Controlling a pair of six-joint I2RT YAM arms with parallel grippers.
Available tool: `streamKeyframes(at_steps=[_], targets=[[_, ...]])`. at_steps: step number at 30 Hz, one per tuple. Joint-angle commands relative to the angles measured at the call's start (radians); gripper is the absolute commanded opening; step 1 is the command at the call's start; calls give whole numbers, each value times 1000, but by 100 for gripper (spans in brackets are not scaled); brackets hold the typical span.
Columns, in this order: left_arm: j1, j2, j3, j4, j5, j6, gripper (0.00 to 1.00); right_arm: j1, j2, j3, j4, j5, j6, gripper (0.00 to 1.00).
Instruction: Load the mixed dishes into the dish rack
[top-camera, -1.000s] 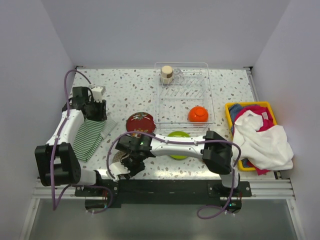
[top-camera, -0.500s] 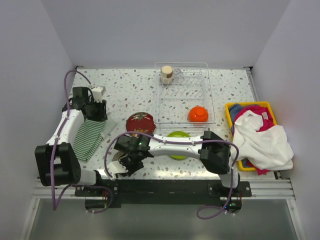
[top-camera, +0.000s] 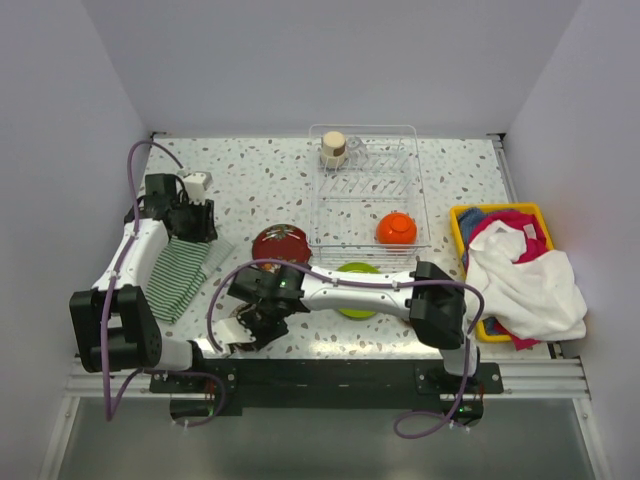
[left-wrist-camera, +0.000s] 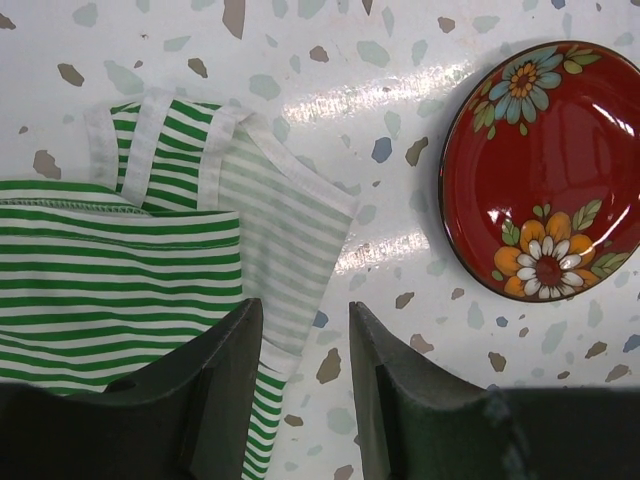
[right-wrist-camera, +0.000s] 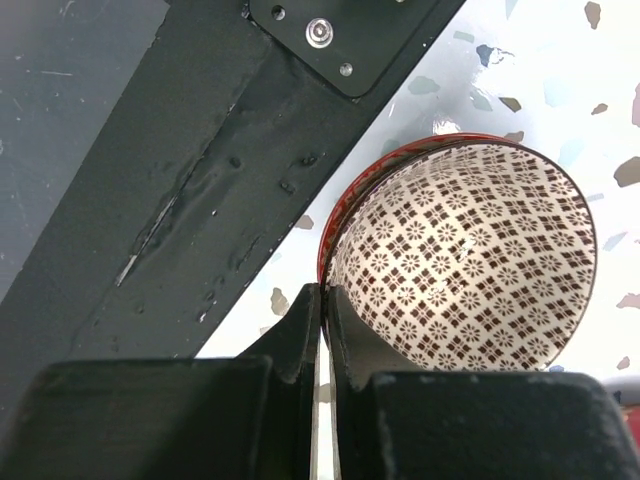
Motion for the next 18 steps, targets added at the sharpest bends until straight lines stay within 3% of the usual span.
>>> streamKeyframes(at_steps=[1,2,3,7,11,18], targets=[[0,-14,-5,42,40,-20,45,5,-70,29,-60,4,24,0],[0,-14,-7,43,42,-18,45,6,-73,26,-62,9,24,0],[0,-14,-8,45,43,-20,45,6,-73,26,-62,13,24,11],[1,-14,-8,47,43,-21,44,6,-67,18,-65,29,24,33],[0,-23,-16,48,45,-20,44,6,-64,7,-59,27,27,41],[0,-37,-33,51,42,-18,44,6,-44,1,-39,23,36,43]])
